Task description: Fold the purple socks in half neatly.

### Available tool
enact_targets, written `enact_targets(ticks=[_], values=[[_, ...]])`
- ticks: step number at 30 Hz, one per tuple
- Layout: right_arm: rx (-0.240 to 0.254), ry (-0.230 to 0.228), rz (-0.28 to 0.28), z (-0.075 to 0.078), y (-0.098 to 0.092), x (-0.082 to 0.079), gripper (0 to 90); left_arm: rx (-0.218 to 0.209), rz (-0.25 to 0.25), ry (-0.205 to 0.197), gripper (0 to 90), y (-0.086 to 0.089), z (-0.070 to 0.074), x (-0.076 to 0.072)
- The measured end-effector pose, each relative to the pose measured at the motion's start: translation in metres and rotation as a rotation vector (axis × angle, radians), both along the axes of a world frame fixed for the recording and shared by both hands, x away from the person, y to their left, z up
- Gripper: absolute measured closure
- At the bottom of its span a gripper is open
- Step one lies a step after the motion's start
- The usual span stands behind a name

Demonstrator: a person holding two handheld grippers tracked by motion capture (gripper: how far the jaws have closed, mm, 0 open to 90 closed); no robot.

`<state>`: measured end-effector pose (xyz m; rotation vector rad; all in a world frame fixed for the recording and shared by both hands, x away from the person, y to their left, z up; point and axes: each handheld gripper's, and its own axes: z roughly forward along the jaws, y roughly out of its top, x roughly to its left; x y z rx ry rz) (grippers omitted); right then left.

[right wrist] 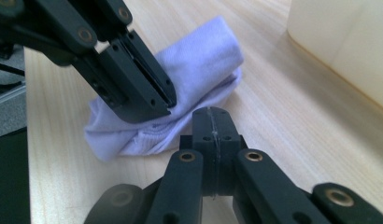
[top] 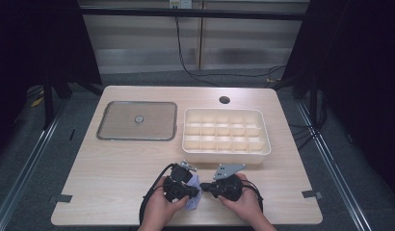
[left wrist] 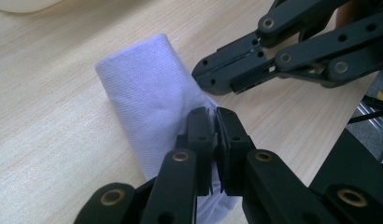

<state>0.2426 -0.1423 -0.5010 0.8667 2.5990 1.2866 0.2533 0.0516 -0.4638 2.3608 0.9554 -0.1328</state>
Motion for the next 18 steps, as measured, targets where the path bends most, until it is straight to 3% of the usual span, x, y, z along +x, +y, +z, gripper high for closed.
enact_targets(ticks=[8, 18], values=[[0.027, -0.029, -0.008, 0.016, -0.006, 0.001, 90.0, 0.003, -0.004, -0.013, 85.3, 0.0, -0.001, -0.001], [0.025, -0.036, -0.008, 0.019, -0.008, 0.004, 90.0, 0.009, 0.003, -0.028, 85.2, -0.002, -0.001, -0.003]])
